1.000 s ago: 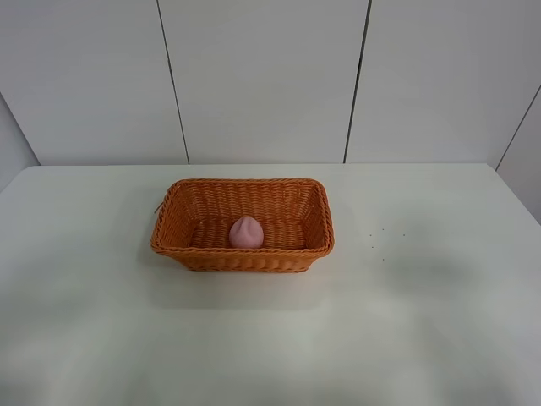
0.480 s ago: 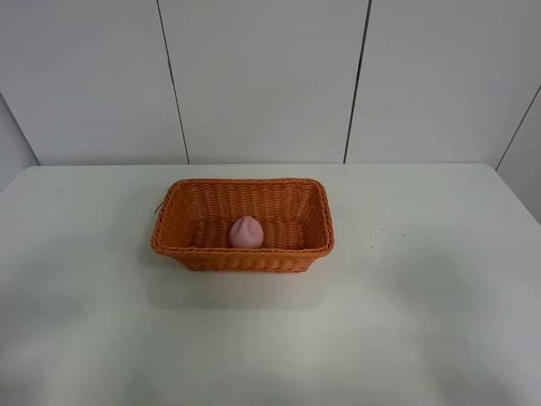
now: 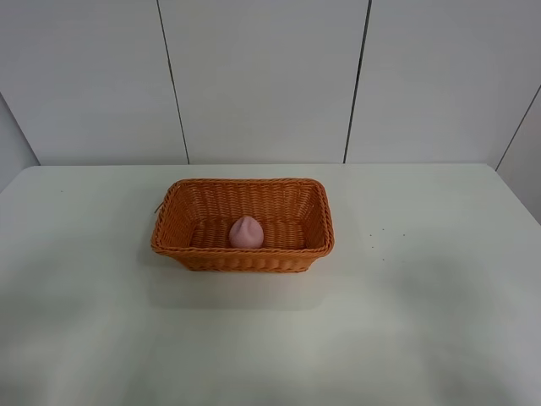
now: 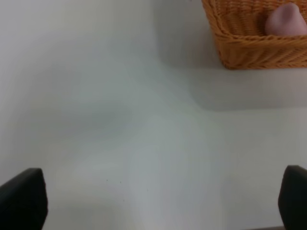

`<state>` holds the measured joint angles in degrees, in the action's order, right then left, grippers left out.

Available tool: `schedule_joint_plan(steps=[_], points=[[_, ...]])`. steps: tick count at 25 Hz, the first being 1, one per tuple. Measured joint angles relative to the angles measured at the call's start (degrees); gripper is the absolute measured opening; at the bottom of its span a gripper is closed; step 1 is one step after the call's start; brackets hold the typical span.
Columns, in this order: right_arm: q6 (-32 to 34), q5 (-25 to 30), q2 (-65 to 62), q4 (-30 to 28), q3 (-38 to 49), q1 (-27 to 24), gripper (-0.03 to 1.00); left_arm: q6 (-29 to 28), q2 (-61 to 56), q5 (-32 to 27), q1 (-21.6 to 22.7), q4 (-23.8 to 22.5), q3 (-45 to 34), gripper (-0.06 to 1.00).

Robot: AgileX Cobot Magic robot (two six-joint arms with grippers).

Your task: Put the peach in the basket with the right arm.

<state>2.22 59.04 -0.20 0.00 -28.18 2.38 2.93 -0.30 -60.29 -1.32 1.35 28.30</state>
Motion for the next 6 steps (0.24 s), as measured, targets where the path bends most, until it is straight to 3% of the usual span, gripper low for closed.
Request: schedule_joint_plan(steps=[6], points=[[0.0,0.0,0.0,0.0,0.0,0.0,0.70,0.0,0.0,0.0,0.0,0.0,0.0,0.99]])
